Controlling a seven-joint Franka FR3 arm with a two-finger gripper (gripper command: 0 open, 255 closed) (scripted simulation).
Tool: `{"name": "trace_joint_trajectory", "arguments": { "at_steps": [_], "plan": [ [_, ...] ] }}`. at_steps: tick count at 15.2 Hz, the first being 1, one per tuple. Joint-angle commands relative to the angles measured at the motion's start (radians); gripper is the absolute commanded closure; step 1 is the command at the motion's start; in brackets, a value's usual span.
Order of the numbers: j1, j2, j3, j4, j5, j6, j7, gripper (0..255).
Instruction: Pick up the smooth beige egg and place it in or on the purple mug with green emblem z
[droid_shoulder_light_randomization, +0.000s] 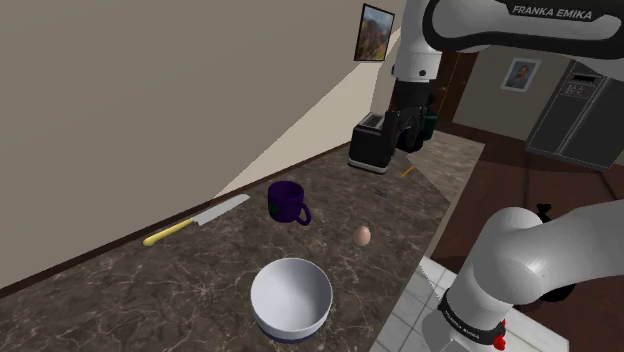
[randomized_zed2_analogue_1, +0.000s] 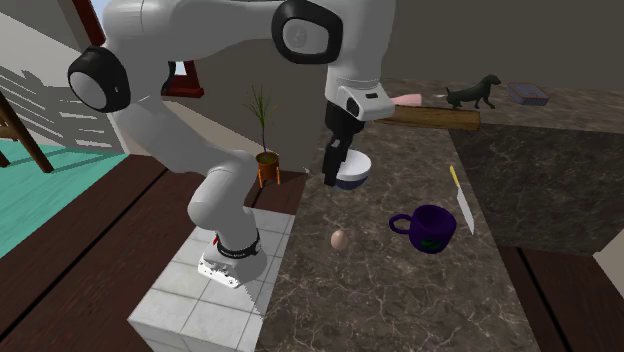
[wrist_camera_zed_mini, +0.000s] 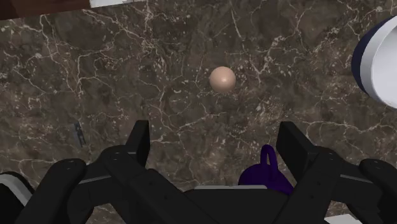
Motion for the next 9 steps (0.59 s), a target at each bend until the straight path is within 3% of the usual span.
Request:
{"name": "trace_joint_trajectory", "arguments": {
  "at_steps": [1, 9],
  "plan": [
    [0.0, 0.0, 0.0, 0.0, 0.0, 0.0, 0.0, 0],
    [0.017, -0.117, -0.053, -0.349, 0.041, 0.31, -0.06, 0]
  ]
}}
